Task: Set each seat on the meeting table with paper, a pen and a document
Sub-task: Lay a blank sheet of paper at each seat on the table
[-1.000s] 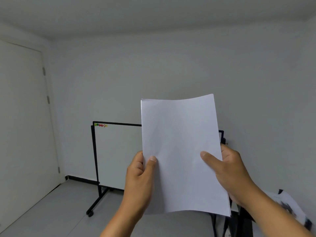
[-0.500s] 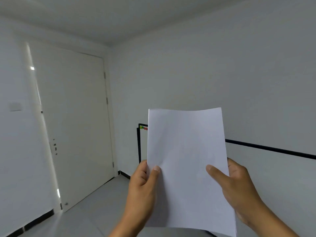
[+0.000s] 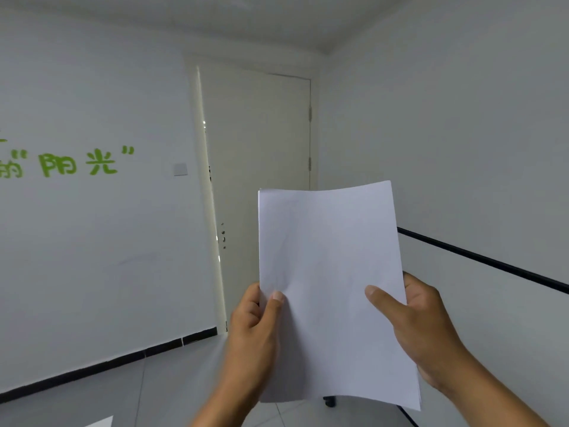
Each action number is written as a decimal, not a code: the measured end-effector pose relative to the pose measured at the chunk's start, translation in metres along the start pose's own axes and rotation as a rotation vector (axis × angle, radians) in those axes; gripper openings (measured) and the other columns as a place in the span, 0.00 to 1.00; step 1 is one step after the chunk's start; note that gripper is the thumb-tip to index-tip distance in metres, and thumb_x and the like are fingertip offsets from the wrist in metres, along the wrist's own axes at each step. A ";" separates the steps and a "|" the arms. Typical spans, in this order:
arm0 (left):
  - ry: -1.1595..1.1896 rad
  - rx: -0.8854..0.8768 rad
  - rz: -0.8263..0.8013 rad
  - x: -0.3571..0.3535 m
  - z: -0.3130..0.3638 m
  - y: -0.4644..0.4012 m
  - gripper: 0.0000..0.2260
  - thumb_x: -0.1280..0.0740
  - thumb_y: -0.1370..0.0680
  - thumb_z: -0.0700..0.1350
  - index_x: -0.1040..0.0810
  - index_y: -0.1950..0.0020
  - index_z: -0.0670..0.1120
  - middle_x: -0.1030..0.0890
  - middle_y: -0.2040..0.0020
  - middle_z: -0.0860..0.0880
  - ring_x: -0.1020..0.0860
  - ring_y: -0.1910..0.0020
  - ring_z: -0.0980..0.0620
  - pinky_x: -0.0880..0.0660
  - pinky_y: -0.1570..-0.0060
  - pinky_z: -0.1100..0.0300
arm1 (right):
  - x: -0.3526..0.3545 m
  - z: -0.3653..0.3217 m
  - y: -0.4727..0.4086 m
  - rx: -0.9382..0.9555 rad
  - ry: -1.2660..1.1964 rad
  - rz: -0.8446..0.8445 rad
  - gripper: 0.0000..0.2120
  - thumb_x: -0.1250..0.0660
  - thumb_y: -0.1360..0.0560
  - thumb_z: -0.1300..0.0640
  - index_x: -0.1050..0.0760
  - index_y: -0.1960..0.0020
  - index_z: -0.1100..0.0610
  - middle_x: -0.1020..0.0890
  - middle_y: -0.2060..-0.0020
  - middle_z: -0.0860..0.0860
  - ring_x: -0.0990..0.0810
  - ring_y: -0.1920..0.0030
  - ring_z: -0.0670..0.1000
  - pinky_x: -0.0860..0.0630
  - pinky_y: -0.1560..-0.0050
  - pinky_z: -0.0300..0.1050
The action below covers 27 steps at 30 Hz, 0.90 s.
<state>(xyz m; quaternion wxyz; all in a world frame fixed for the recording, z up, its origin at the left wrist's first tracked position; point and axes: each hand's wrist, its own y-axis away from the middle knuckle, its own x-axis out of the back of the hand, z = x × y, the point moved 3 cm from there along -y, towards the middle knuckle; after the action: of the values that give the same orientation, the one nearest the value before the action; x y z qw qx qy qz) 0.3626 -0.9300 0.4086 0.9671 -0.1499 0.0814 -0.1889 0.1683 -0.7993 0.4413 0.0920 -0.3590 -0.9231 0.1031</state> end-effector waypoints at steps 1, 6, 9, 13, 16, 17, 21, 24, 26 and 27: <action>0.002 -0.007 0.021 0.005 -0.012 -0.019 0.07 0.35 0.13 0.42 0.17 0.46 0.45 0.10 0.52 0.51 0.14 0.56 0.56 0.21 0.57 0.65 | -0.013 0.007 -0.021 0.002 0.008 -0.012 0.07 0.30 0.17 0.58 0.14 0.44 0.49 0.10 0.49 0.46 0.11 0.47 0.51 0.18 0.37 0.63; 0.027 -0.018 0.101 0.021 -0.051 -0.121 0.08 0.35 0.13 0.41 0.17 0.48 0.46 0.11 0.54 0.51 0.15 0.57 0.56 0.22 0.58 0.66 | -0.068 0.023 -0.124 0.012 0.040 -0.066 0.08 0.30 0.17 0.57 0.15 0.41 0.49 0.10 0.47 0.45 0.11 0.46 0.50 0.18 0.37 0.62; 0.031 -0.038 0.114 0.033 -0.059 -0.182 0.08 0.35 0.12 0.42 0.17 0.45 0.47 0.11 0.51 0.52 0.13 0.53 0.55 0.21 0.56 0.64 | -0.102 0.023 -0.182 0.037 0.053 -0.073 0.08 0.30 0.17 0.56 0.15 0.41 0.48 0.11 0.48 0.44 0.11 0.46 0.50 0.17 0.38 0.62; 0.017 -0.056 0.156 0.060 -0.062 -0.241 0.08 0.35 0.12 0.41 0.17 0.46 0.46 0.11 0.52 0.52 0.14 0.54 0.55 0.21 0.57 0.65 | -0.151 0.026 -0.243 0.057 0.043 -0.100 0.07 0.29 0.18 0.56 0.15 0.43 0.48 0.10 0.49 0.44 0.11 0.48 0.50 0.18 0.37 0.64; -0.020 -0.061 0.212 0.094 -0.072 -0.282 0.08 0.35 0.12 0.41 0.18 0.47 0.45 0.11 0.54 0.52 0.14 0.55 0.55 0.20 0.57 0.64 | -0.202 0.034 -0.286 0.063 0.012 -0.173 0.07 0.29 0.18 0.56 0.15 0.43 0.48 0.10 0.48 0.43 0.11 0.47 0.49 0.19 0.36 0.63; -0.032 -0.056 0.235 0.107 -0.076 -0.296 0.08 0.35 0.12 0.41 0.18 0.47 0.45 0.11 0.53 0.51 0.13 0.54 0.53 0.18 0.54 0.60 | -0.221 0.037 -0.301 0.065 -0.002 -0.199 0.07 0.29 0.18 0.56 0.15 0.42 0.48 0.10 0.48 0.43 0.11 0.47 0.49 0.19 0.35 0.63; -0.094 -0.038 0.341 0.159 -0.106 -0.353 0.07 0.35 0.12 0.43 0.18 0.46 0.45 0.11 0.51 0.48 0.13 0.50 0.46 0.17 0.47 0.49 | -0.303 0.059 -0.363 0.076 -0.049 -0.324 0.08 0.30 0.18 0.56 0.15 0.42 0.47 0.11 0.47 0.42 0.12 0.45 0.47 0.20 0.34 0.61; -0.144 -0.021 0.433 0.193 -0.132 -0.402 0.08 0.34 0.13 0.43 0.19 0.49 0.43 0.14 0.53 0.41 0.16 0.56 0.49 0.20 0.54 0.55 | -0.362 0.081 -0.415 0.088 -0.088 -0.410 0.09 0.29 0.18 0.58 0.15 0.42 0.48 0.11 0.47 0.40 0.13 0.46 0.43 0.20 0.34 0.57; -0.193 -0.023 0.465 0.213 -0.151 -0.437 0.08 0.33 0.13 0.44 0.19 0.49 0.43 0.14 0.53 0.41 0.17 0.57 0.51 0.21 0.55 0.56 | -0.398 0.102 -0.454 0.094 -0.086 -0.451 0.08 0.29 0.18 0.58 0.15 0.43 0.48 0.11 0.48 0.41 0.12 0.46 0.44 0.19 0.35 0.59; -0.225 -0.024 0.474 0.220 -0.155 -0.450 0.08 0.33 0.13 0.45 0.19 0.49 0.44 0.14 0.53 0.42 0.18 0.57 0.52 0.21 0.57 0.58 | -0.412 0.109 -0.470 0.096 -0.089 -0.461 0.07 0.29 0.19 0.58 0.15 0.44 0.48 0.11 0.49 0.41 0.12 0.48 0.45 0.19 0.36 0.60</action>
<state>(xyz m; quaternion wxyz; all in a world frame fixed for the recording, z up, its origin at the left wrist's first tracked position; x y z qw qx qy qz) 0.3773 -1.4536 0.3848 0.9855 -0.1579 0.0086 0.0617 0.1376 -1.4326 0.4175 0.0894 -0.1290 -0.9778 0.1386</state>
